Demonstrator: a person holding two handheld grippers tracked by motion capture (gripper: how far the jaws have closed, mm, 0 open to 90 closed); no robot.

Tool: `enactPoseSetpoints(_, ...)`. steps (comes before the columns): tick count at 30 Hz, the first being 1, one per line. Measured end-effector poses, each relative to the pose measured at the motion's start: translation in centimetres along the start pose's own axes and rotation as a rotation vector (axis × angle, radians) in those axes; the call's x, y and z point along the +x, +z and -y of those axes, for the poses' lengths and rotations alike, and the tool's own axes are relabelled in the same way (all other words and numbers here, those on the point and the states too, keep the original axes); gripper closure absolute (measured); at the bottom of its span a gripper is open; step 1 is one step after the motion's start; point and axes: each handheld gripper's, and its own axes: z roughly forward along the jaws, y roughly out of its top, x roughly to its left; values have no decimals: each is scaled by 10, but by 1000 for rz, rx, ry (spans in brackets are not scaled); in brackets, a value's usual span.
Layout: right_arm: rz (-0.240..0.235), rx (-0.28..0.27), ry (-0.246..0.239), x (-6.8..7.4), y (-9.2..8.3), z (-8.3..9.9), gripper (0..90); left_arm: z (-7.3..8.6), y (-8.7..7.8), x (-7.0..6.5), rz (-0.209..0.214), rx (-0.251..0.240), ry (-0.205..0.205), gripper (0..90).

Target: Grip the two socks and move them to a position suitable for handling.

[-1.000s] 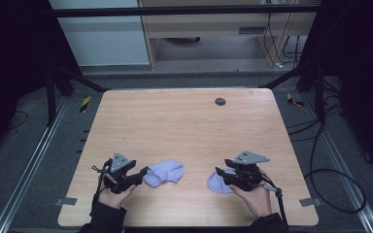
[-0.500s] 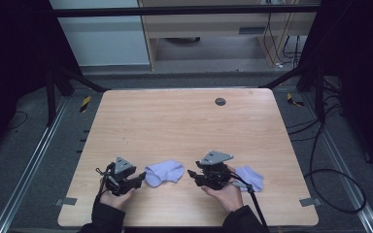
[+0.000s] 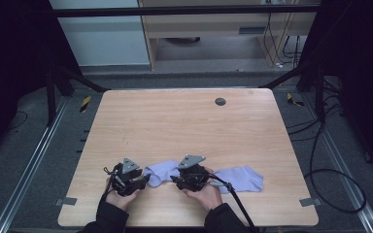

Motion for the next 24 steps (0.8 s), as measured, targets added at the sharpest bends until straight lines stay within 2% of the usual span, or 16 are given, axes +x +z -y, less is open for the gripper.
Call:
enactPoseSetpoints(10,3,77,-41,7,19,4,683,0,3,-2,-5,33,4,701)
enactPoseSetpoints(13,4,80,-46,7,20,5,707,0,3,-2,-2,34,3,716)
enactPoseSetpoints(18,30,90,-61,9,21,4,804,0,4,-2,8,32,-6,758)
enactPoseSetpoints(22,36,100,-36,9,20,2,826,-1,4,-2,11,35,0,798)
enactPoseSetpoints(24,29,78,-19,8,18,1,827,-1,4,-2,18,32,-8,814)
